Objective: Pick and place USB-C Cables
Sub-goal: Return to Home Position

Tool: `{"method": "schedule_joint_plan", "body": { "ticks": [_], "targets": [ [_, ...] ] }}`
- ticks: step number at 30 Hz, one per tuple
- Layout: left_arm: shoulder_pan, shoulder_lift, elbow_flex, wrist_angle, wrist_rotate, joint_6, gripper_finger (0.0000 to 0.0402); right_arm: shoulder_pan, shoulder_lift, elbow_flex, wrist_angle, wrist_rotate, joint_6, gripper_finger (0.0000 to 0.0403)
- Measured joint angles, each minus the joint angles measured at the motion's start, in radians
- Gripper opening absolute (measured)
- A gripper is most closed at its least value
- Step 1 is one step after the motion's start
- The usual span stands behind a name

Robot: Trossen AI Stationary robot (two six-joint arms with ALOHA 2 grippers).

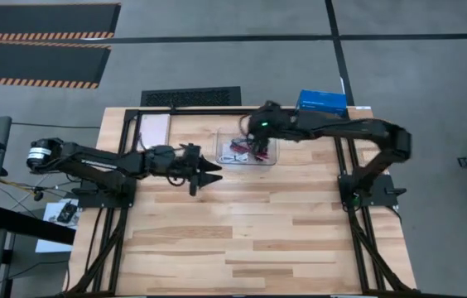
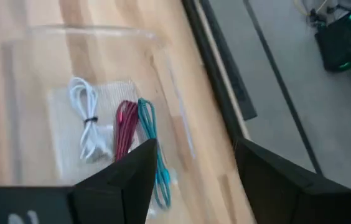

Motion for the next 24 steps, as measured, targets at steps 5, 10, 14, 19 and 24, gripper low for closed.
{"method": "schedule_joint_plan", "body": {
  "ticks": [5, 10, 14, 19, 24],
  "targets": [
    [0.034, -0.205, 0.0, -0.088, -0.014, 0.032, 0.021, 0.024, -0.238, 0.0, -0.128, -0.009, 0.005, 0.024],
    [0.058, -0.441, 0.001, -0.268, -0.104, 0.143, 0.021, 0.048, -0.466, 0.0, -0.18, -0.027, 0.089, 0.024],
    [0.062, -0.603, 0.001, -0.418, -0.205, 0.19, 0.021, 0.074, -0.628, 0.0, -0.222, -0.049, 0.168, 0.024],
    [0.061, -0.749, 0.002, -0.556, -0.25, 0.203, 0.021, 0.141, -0.782, -0.001, -0.282, -0.051, 0.269, 0.024],
    [0.061, -0.837, 0.001, -0.654, -0.297, 0.197, 0.021, 0.226, -0.924, -0.093, -0.285, -0.046, 0.386, 0.024]
  ]
}}
